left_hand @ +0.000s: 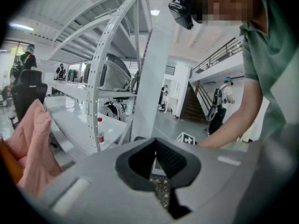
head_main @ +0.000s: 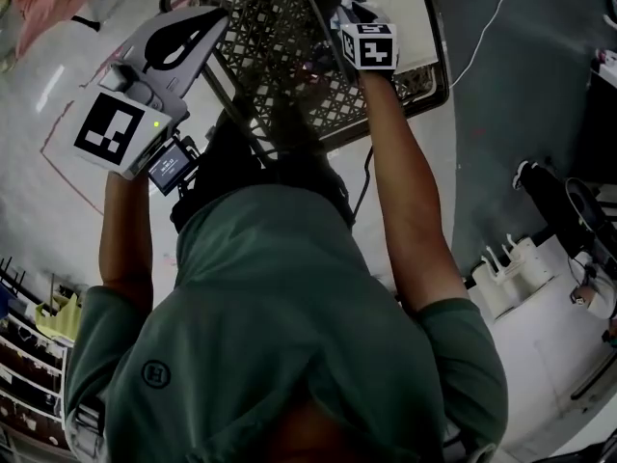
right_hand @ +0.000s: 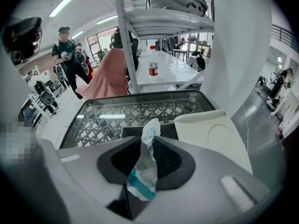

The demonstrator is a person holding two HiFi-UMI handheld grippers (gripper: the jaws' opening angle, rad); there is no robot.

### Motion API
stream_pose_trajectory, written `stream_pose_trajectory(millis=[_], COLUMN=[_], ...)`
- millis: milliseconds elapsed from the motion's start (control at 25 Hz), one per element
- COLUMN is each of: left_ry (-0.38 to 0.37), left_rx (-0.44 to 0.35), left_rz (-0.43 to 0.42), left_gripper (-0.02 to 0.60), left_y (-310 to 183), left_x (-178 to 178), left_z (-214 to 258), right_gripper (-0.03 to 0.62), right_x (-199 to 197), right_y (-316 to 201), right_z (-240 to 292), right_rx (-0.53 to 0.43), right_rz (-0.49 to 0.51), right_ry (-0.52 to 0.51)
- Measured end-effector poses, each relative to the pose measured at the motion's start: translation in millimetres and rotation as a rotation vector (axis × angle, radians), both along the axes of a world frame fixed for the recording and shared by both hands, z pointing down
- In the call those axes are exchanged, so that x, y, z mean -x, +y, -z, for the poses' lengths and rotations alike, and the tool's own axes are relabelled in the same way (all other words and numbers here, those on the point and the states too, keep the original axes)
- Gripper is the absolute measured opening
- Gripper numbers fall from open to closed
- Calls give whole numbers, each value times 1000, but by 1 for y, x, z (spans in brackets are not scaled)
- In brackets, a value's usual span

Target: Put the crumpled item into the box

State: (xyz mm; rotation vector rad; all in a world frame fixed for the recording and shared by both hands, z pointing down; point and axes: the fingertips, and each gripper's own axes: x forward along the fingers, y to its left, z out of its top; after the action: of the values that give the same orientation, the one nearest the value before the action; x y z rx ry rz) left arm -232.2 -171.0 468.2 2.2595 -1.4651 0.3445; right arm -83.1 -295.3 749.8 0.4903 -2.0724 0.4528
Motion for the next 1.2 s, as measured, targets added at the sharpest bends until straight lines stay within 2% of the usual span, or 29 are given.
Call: stream_pose_trajectory(millis=[480,1000,1080,1200], left_ry=[-13,-51,-55,-52], left_rx=[-40,-103,-103,-90], left_rz=[15,-7,-13,-17], left_gripper=[3,3,3,4], left_y=[2,5,2,2], left_x=[6,0,-3,-6], left_z=[24,64,68,71], right_gripper=[107,80,64,63], right_x=[0,-4,-6,-5], right_y=[3,-9,-9,-4], right_z=[17,100,102,81], right_rx=[4,-120,-114,-53], right_rz=[21,-3,4,28], right_ry=[1,-85,-89,-60])
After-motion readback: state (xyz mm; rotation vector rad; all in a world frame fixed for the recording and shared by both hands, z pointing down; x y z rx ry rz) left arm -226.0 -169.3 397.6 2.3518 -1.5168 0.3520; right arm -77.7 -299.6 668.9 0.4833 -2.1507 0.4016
